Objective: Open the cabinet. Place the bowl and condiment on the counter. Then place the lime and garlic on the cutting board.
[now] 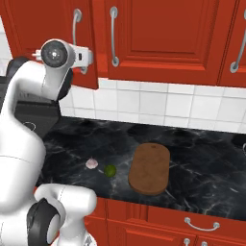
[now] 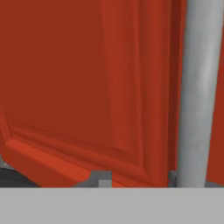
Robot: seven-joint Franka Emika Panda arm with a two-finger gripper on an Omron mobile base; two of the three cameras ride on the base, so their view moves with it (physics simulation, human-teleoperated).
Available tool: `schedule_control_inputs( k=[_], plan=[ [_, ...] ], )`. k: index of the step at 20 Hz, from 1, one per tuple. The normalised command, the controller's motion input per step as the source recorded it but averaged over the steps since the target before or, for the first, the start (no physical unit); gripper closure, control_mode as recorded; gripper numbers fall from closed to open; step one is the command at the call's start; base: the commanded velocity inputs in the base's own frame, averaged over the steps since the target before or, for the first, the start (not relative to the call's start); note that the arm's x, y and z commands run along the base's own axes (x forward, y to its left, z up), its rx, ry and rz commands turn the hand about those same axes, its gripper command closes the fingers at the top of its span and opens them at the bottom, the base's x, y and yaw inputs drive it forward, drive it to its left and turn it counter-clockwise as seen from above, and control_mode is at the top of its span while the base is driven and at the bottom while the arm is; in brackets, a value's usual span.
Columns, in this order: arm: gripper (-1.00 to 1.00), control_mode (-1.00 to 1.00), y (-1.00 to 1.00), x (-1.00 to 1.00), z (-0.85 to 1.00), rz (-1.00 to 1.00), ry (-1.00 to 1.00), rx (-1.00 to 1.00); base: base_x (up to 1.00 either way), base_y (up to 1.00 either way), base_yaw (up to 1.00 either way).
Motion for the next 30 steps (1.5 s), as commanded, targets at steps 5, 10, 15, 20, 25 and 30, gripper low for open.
schedule_control_inputs(
  k=[5, 10, 15, 20, 25, 30],
  plan=[
    [1.00, -1.00, 1.00, -0.58, 0.00, 0.00, 0.00, -0.03, 0.00, 0.00, 0.00],
    [1.00, -1.00, 1.00, -0.52, 0.00, 0.00, 0.00, -0.05, 0.00, 0.00, 0.00],
    [1.00, -1.00, 1.00, -0.23, -0.02, -0.01, 0.00, -0.06, 0.00, 0.00, 0.00],
    [1.00, -1.00, 1.00, -0.07, -0.09, -0.04, 0.00, -0.05, 0.00, 0.00, 0.00],
    [1.00, -1.00, 1.00, -0.27, -0.05, -0.13, 0.00, -0.01, 0.00, 0.00, 0.00],
    [1.00, -1.00, 1.00, -0.32, -0.06, -0.16, 0.00, 0.00, 0.00, 0.00, 0.00]
  ],
)
